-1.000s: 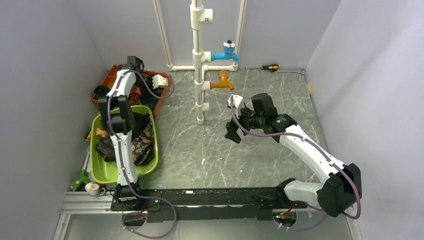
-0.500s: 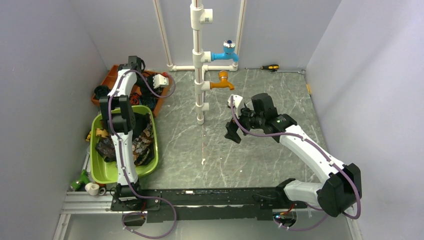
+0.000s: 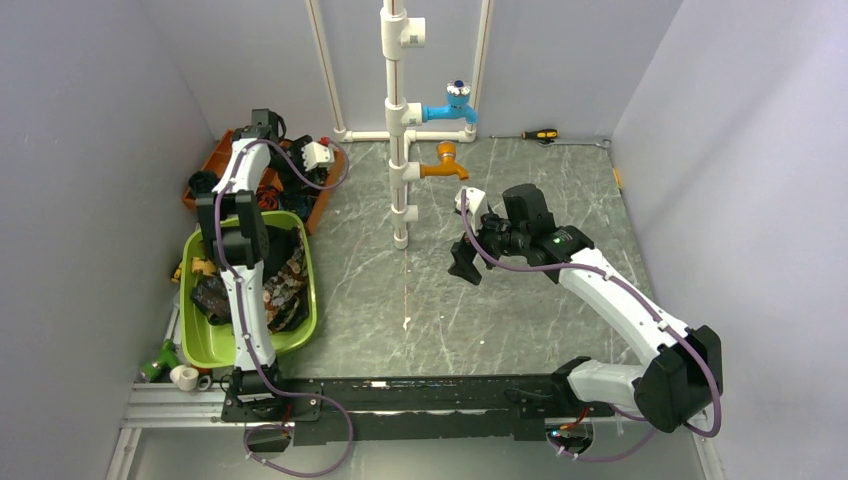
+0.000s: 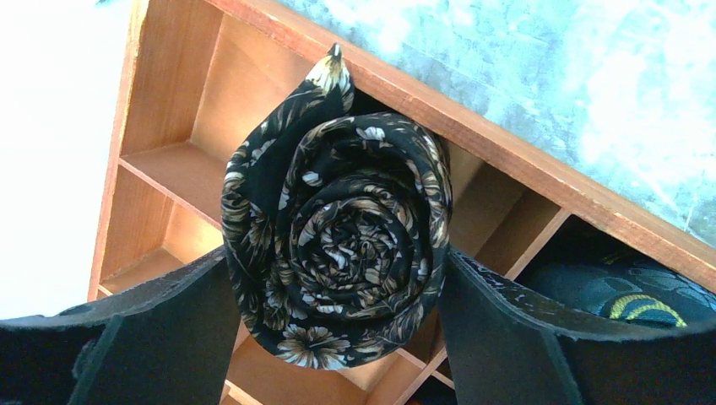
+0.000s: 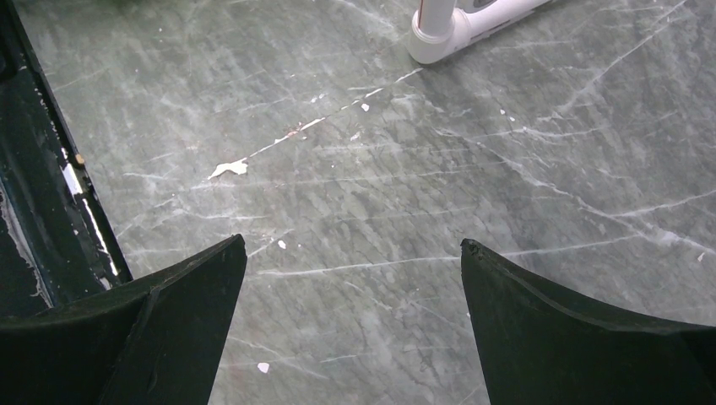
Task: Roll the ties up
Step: Place the tie in the storage box.
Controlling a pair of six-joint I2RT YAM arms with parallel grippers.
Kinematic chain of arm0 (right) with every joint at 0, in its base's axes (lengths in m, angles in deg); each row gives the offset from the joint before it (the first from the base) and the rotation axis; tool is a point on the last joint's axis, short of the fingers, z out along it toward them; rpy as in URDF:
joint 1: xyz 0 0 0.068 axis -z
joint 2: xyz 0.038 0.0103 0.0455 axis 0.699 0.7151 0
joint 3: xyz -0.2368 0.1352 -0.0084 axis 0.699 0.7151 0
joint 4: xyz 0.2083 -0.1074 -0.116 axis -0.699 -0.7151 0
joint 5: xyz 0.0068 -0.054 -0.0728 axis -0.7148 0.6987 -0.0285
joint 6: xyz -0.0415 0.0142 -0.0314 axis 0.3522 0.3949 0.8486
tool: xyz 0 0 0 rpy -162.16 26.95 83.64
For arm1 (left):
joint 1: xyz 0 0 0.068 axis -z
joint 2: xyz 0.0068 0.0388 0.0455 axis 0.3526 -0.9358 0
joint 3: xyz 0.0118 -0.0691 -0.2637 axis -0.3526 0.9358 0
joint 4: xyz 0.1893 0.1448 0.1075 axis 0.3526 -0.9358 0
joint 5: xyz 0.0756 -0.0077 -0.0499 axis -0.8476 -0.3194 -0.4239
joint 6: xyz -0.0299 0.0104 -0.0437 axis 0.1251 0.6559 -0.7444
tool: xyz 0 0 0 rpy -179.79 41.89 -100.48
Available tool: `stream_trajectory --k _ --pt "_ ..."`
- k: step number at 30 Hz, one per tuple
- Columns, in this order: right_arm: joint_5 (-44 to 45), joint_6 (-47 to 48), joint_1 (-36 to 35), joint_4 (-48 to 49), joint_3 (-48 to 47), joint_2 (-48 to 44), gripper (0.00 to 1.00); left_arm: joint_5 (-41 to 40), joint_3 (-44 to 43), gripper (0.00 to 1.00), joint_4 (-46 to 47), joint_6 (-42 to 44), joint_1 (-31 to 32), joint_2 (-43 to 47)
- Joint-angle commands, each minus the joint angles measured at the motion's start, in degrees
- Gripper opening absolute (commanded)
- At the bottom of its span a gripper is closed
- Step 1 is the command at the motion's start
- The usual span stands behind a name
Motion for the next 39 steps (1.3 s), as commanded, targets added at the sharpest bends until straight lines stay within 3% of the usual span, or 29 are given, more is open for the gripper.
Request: stream_trajectory --k 1,4,33,37,39 --pt "-0.87 0.62 0.27 1.02 -2.36 0.15 0.98 2.44 0.28 0.87 -8.82 -3.29 -0.80 0.68" --pt "-0.89 0.55 0.24 1.29 -2.45 0.47 0.98 3.76 -0.12 0.99 -10.03 -3.21 -0.68 1.27" --pt "-1.56 1.01 0.20 1.21 -2.26 0.61 0.98 12.28 4.41 0.99 0.46 -12.39 -1.07 9.72" --pt "-1.87 0.90 0.25 1.10 -2.18 0.57 0.98 13.33 3.86 0.84 5.54 -16.98 -1.09 9.30" --pt "-2.05 0.84 0.27 1.08 -2.13 0.45 0.97 14.20 3.77 0.68 9.25 -20.59 -1.11 9.01"
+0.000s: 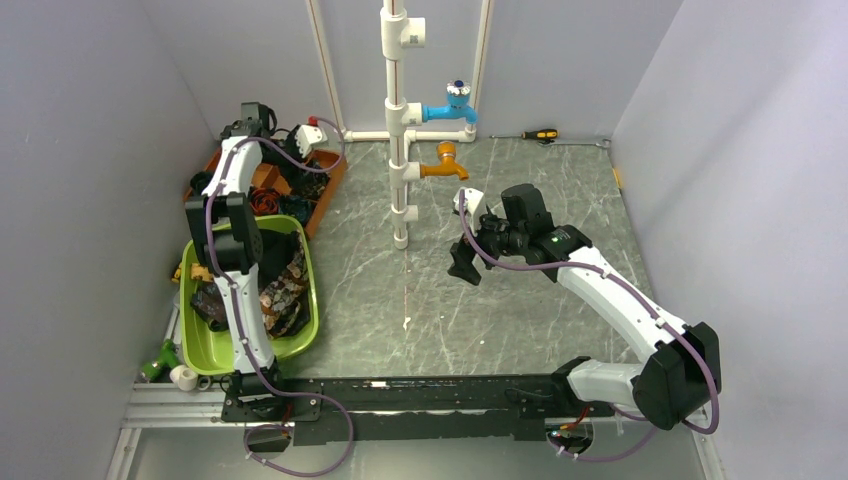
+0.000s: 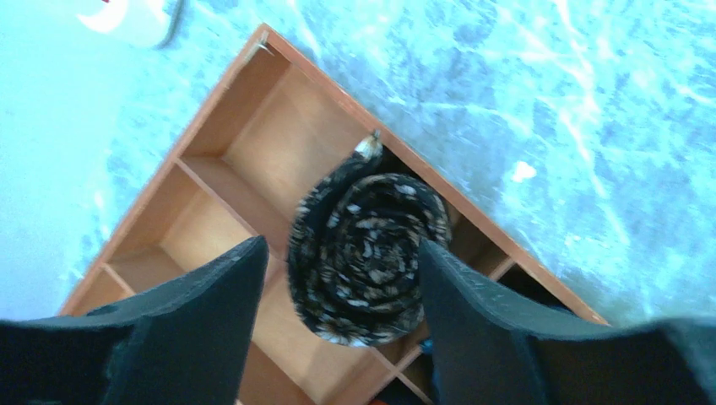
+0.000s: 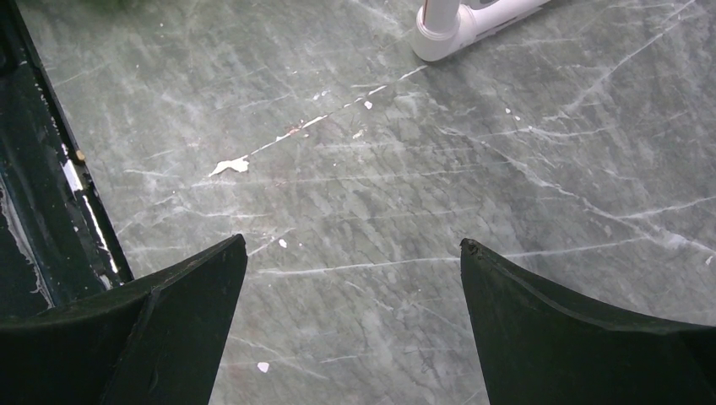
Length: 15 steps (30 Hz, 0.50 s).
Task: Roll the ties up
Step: Place the tie in the storage box.
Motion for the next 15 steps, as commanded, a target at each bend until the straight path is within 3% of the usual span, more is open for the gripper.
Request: stream_trajectory --k 1,3,15 --pt "-1.66 0.45 0.17 1.12 -2.01 -0.40 0.97 4.78 -0.37 0.62 8.40 -8.48 -0.26 2.77" --pt "-1.64 0.36 0.17 1.07 -1.94 -0.45 0.97 5.94 -0.17 0.53 9.77 -10.44 -0.14 2.30" --pt "-1.40 0.27 0.22 1.03 -1.76 -0.43 0.96 2.94 -0.68 0.39 10.86 -11.31 2.17 -2.40"
